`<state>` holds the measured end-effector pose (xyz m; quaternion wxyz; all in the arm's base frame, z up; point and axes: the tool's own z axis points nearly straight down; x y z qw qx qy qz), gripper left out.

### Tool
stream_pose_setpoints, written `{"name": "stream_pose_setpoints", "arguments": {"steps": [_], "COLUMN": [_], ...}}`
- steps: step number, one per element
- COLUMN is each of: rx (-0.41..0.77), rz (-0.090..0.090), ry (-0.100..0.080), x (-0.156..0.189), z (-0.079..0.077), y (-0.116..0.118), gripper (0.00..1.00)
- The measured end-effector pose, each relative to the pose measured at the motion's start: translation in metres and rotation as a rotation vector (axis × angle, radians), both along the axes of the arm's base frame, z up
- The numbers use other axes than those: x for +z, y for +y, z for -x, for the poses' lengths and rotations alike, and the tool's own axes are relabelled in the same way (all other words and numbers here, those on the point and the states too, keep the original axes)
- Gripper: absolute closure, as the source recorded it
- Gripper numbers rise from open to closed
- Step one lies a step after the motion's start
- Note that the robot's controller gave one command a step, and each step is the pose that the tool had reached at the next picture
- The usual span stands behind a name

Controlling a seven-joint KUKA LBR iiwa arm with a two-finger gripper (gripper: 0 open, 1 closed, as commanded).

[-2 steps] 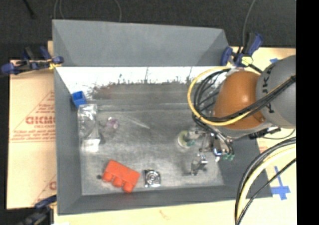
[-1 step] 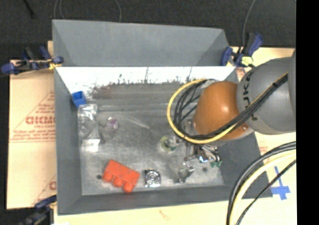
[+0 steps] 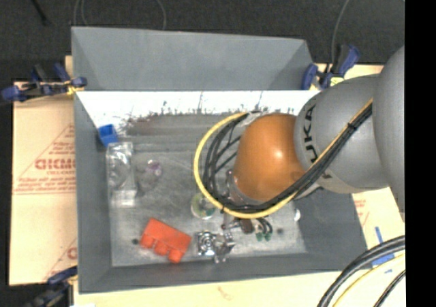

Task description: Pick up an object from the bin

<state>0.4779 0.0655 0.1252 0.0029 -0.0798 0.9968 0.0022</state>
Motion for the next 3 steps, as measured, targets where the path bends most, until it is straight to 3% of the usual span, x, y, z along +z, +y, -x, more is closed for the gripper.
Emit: {"name": "stream_pose_setpoints", "arguments": {"steps": [1, 2, 3], "rx": [0.019, 0.019, 0.001], "rz": [0.003, 0.003, 0.005], "ry": [-0.004, -0.006, -0.007], "x": [-0.039, -0.039, 0.167], "z": [-0.005, -0.006, -0.028], "y": [-0.008, -0.008, -0.011], "gripper": [0.00, 1.00, 1.00]}}
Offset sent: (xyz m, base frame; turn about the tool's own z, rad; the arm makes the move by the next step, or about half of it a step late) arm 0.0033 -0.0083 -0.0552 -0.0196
